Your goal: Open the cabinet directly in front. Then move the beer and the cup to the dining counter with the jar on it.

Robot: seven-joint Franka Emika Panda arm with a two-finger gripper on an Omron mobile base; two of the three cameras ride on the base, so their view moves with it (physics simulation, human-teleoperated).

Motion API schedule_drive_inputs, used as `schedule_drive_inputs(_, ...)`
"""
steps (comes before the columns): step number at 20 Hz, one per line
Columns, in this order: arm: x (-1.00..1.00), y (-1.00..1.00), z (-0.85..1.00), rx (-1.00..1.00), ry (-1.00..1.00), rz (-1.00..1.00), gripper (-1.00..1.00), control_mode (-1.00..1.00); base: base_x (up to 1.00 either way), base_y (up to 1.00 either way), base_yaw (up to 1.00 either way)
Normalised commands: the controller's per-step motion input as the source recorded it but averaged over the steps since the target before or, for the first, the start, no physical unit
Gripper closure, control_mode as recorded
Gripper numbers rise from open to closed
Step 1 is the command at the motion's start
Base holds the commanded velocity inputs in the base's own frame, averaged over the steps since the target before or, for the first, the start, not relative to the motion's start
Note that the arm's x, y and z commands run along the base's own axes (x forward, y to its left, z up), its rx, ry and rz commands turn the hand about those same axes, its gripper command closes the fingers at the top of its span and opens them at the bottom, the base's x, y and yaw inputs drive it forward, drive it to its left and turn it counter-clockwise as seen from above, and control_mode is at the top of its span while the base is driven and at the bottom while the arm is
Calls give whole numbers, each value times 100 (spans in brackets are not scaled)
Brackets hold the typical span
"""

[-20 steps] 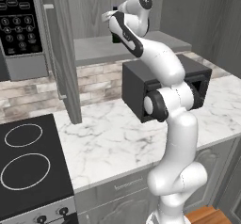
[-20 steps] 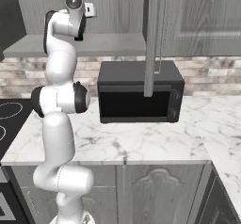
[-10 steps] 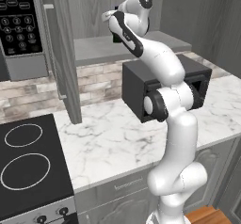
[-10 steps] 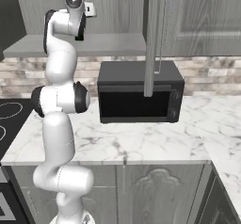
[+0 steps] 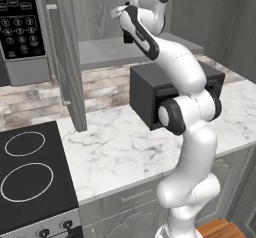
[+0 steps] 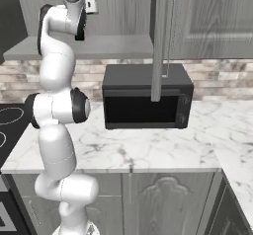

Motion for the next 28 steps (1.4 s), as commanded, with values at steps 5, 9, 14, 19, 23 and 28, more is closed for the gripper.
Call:
schedule_drive_inputs(5, -100, 0, -1, 4, -23, 6, 100, -100, 0, 0, 0)
schedule_drive_inputs(9, -100, -1, -5, 9, -26, 10, 100, -100, 0, 0, 0)
schedule_drive_inputs(14, -100, -21, 18, 17, -34, 14, 100, -100, 0, 0, 0)
schedule_drive_inputs(19, -100, -40, 58, 17, -8, 19, 100, -100, 0, 0, 0)
schedule_drive_inputs(23, -100, -25, -32, 2, 0, 20, 100, -100, 0, 0, 0)
schedule_drive_inputs(28, -100, -25, -81, 0, 0, 19, 100, -100, 0, 0, 0)
